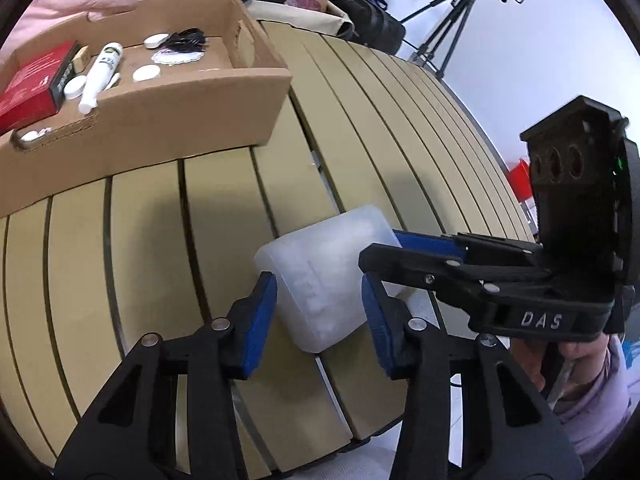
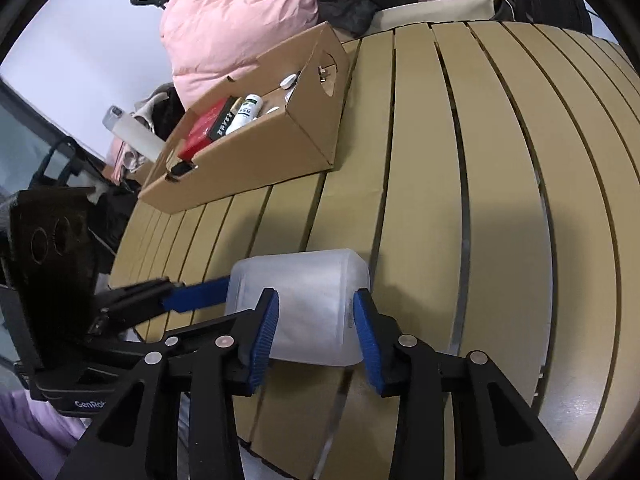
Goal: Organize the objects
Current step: 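Grasp the translucent plastic container with the right gripper and lift it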
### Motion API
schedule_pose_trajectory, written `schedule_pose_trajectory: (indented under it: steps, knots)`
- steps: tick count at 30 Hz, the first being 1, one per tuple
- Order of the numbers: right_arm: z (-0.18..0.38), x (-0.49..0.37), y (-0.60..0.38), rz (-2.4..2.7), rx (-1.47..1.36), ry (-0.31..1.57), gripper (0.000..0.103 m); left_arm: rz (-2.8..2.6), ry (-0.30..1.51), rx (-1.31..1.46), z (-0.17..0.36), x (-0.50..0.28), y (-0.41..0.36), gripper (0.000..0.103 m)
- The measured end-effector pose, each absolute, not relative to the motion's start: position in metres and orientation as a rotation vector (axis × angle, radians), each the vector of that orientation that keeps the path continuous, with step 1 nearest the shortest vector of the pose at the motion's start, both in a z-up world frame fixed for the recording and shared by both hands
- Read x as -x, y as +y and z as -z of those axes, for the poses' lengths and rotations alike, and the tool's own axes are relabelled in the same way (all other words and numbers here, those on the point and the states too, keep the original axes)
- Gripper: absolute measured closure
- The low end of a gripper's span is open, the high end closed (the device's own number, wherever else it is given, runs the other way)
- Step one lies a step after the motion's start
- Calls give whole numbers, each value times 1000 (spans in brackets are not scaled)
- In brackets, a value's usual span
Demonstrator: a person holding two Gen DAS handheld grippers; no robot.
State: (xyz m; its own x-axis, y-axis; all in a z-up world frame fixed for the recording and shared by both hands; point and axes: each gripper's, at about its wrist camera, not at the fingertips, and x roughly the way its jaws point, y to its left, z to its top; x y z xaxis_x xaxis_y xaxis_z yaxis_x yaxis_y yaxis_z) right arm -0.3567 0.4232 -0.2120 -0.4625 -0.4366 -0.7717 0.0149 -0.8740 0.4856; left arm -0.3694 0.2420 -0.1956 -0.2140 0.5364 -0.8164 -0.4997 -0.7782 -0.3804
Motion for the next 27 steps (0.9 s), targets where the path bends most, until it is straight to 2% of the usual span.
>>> schedule_pose_trajectory:
  steps: [4,11,17,21,27]
  knots:
    - [200,350,412,2415,-1444,-585,68,-2089,-48,1355,179,363,231,65]
    - [126,348,388,2471,-1268,-602,69,-2178,-144,1193,94,362,181,65]
    - [78,402,327,2397,-1155,-554,69,-2336,-201,1131,45,408,113,65]
    - [83,464,285,2306,-1166,-613,69,-2397,-125,1177,47,454,85,62]
    - [125,523,254,2242,-1286,-616,69,-2403,-148,1334,87,510,64,62]
